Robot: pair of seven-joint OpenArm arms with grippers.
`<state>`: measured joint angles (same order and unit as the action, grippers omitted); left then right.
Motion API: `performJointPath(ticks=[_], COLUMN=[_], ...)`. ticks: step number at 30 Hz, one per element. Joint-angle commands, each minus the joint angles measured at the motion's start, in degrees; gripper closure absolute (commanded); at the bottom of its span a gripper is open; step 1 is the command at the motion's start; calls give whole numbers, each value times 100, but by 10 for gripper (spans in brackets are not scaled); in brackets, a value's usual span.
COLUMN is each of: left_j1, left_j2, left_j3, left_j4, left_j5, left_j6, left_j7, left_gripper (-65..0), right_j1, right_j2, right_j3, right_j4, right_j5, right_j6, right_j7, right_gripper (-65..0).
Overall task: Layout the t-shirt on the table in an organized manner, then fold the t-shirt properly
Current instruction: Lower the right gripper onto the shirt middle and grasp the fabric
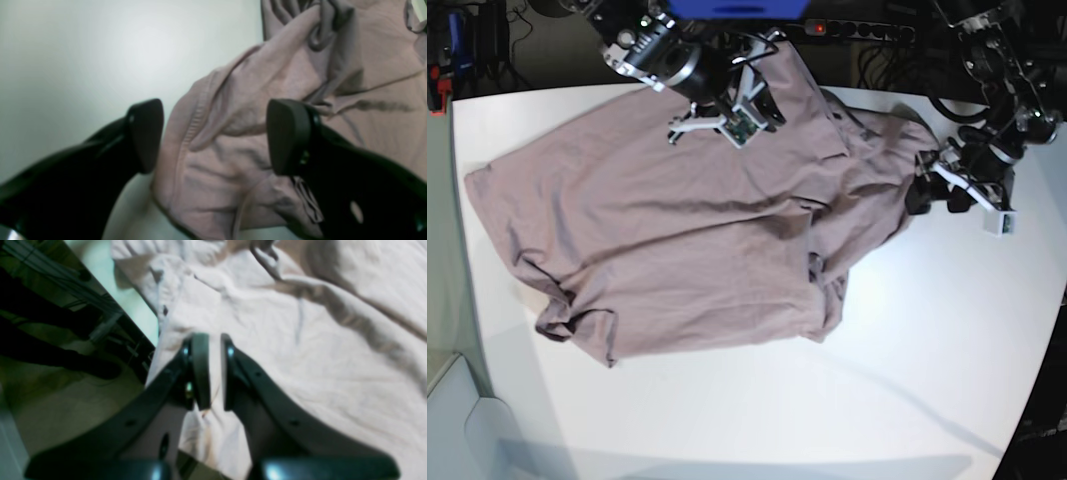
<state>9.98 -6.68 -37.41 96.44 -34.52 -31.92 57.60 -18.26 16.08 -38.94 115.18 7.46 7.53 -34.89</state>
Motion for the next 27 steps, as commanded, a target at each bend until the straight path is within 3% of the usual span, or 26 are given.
performJointPath(ticks=[1, 11, 20, 27], left_j1=[-35, -26, -18, -18], left_j2=[-49, -5, -5, -5], left_j3=[-26, -26, -26, -26], left_j4=[109, 136, 145, 145], left_j5=[-95, -86, -95, -95], left_j6=[-21, -21, -21, -21], left_j7=[-112, -112, -112, -112], left_gripper=[-467, -467, -467, -467], right_j1=[81, 565, 1198, 1391], right_j2=[-3, -170, -627, -627], right_j3=[21, 39, 39, 48], right_j4=[74, -120, -287, -252], right_j5=[23, 23, 23, 23], right_j6=[43, 34, 34, 34], right_j7=[136, 100, -1034, -1139], right_gripper=[-52, -52, -52, -52])
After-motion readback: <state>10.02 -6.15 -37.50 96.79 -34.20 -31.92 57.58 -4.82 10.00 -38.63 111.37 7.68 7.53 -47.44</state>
